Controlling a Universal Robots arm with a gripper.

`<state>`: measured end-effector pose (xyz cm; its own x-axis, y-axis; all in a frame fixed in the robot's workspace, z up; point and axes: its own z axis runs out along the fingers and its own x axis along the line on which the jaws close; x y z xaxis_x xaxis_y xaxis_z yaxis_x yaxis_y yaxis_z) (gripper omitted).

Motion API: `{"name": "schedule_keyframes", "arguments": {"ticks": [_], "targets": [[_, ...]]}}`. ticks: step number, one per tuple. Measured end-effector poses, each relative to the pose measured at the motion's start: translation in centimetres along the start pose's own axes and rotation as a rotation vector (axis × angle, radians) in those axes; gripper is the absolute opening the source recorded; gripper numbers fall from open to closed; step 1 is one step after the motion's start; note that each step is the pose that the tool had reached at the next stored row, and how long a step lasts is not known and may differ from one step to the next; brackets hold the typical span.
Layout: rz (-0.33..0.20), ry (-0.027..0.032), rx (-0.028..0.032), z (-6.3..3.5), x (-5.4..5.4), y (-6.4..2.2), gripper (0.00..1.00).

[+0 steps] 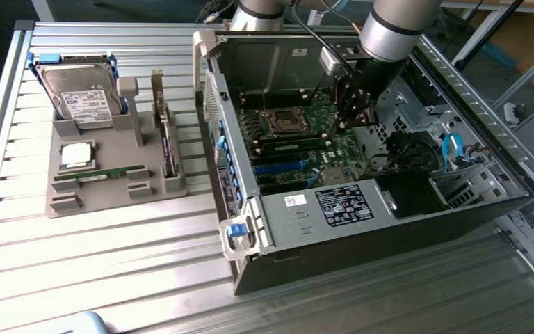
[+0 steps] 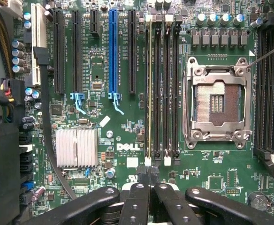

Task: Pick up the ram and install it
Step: 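Press down the ram until it locks into place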

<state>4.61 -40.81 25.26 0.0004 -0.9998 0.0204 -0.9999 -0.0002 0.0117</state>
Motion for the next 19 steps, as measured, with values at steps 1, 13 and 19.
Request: {"name": "schedule_keyframes", "arguments": {"ticks": [1,13,19], "targets": [[0.000,0.0000,0.0000,0.01,0.00,0.06,0.10],[0.000,-0.0001,0.0000,0.25,-0.01,0.73,0.10],[0.000,0.0001,0.0000,0.45,-0.01,0.88,0.10]]}}
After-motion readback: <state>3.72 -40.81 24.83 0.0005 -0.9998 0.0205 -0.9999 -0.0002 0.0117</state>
